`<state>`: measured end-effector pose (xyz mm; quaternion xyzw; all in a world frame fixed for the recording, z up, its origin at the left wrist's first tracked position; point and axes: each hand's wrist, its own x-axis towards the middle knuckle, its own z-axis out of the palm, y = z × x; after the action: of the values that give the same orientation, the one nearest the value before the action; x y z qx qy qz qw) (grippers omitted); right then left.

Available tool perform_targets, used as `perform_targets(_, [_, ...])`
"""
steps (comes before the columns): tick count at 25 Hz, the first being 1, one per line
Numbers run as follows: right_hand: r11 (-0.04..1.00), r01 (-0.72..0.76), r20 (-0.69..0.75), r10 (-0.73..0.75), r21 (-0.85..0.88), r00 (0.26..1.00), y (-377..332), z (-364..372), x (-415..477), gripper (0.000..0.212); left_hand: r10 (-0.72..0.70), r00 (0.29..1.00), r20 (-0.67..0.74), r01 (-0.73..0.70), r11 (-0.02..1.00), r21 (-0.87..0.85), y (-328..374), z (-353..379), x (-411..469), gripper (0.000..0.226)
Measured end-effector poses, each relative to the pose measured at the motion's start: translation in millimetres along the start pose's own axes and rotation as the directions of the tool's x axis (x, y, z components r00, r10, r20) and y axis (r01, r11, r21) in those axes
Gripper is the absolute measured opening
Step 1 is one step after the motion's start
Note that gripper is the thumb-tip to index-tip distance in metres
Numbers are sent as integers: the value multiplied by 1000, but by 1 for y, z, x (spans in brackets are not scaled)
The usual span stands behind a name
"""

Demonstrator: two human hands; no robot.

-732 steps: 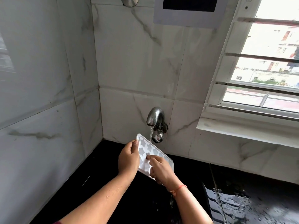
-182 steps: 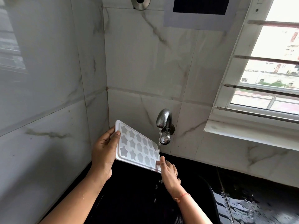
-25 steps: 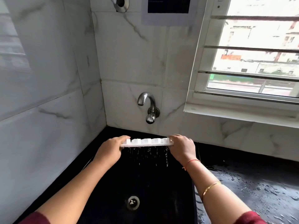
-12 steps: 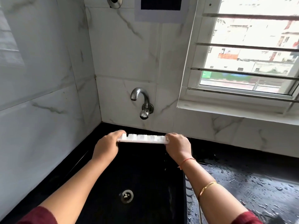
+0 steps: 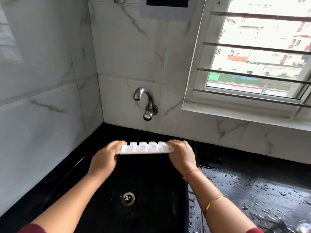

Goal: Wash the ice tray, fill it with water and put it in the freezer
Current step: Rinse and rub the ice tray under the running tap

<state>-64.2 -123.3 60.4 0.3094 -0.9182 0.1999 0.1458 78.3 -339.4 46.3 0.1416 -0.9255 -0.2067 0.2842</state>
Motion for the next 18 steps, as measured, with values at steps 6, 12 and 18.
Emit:
perform_targets(6, [976,213,-687,-191,-53,702,-23,-54,13,47,251,875,-415,-200,966,164,24,-28,8,43])
perform_targets(12, [979,-174,347,128,104,929,7,6,-34,20,-231,898,374,208,973,100,4,-4,-18,57])
perform_targets(18, [884,-228,159,177,408,971,29,-21,-37,55,-178,937,301,264,924,-276,27,-16,-14,46])
